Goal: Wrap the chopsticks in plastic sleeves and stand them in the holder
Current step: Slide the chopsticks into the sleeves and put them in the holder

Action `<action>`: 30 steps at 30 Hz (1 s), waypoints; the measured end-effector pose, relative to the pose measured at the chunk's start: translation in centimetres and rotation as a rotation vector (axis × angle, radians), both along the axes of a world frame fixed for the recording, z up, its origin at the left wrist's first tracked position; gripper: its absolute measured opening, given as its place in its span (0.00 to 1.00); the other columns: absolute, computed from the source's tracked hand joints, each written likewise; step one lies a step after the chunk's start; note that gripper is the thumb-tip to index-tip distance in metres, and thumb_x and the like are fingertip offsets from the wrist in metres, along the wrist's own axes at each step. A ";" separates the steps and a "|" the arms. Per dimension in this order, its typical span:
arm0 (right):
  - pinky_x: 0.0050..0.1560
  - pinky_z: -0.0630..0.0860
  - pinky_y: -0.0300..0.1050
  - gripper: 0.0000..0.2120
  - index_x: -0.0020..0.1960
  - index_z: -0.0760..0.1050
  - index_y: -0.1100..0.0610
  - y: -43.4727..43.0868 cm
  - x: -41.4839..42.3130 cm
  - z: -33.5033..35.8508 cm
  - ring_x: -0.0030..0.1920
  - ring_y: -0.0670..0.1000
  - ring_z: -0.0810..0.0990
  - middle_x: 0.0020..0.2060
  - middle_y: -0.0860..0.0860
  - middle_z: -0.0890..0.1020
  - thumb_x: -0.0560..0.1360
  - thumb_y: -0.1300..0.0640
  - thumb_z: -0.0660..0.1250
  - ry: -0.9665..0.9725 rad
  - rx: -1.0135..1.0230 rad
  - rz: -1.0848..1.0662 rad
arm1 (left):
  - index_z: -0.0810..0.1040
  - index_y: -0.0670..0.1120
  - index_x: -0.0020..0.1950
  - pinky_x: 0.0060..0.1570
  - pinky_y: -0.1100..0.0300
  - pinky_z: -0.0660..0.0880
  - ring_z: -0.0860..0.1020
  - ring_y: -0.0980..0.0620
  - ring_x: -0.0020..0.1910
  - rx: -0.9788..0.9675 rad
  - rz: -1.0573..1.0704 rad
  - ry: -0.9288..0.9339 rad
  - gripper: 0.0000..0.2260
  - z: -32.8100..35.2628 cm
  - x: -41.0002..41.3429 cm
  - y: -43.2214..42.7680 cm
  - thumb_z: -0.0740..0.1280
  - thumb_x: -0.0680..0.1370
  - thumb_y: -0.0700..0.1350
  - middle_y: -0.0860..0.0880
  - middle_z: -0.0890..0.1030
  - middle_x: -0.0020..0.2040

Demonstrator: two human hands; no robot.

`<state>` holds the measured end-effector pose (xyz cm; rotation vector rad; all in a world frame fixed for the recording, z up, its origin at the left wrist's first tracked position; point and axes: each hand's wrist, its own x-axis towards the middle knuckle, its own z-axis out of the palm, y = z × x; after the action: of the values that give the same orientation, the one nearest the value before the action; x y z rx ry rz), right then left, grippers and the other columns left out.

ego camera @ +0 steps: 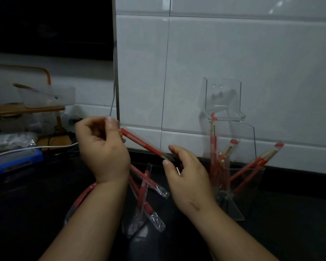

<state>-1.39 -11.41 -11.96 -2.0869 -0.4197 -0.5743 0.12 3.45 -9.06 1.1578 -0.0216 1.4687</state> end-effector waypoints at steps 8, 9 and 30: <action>0.57 0.74 0.48 0.09 0.55 0.79 0.46 -0.2 0.3 0.0 0.54 0.46 0.75 0.50 0.41 0.80 0.78 0.47 0.64 0.012 -0.200 -0.061 | 0.76 0.50 0.49 0.28 0.65 0.73 0.76 0.56 0.29 -0.363 -0.306 0.129 0.06 -0.1 1.1 0.9 0.64 0.81 0.38 0.46 0.81 0.39; 0.54 0.74 0.48 0.07 0.51 0.80 0.47 -0.3 0.3 0.1 0.50 0.46 0.76 0.46 0.42 0.81 0.78 0.47 0.64 0.033 -0.205 -0.053 | 0.77 0.49 0.48 0.27 0.64 0.72 0.74 0.56 0.28 -0.390 -0.351 0.143 0.06 -0.1 1.3 1.0 0.64 0.81 0.38 0.45 0.81 0.39; 0.42 0.75 0.38 0.06 0.49 0.79 0.44 -0.1 -1.4 1.2 0.41 0.40 0.77 0.39 0.41 0.80 0.78 0.45 0.64 0.117 -0.212 0.127 | 0.76 0.44 0.45 0.23 0.66 0.66 0.70 0.58 0.26 -0.413 -0.763 0.242 0.07 -0.1 1.6 0.7 0.63 0.80 0.36 0.46 0.78 0.38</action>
<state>-2.82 -11.48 -10.72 -2.2633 -0.5607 -0.3429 1.69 4.13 -9.14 0.8379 0.0071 0.6149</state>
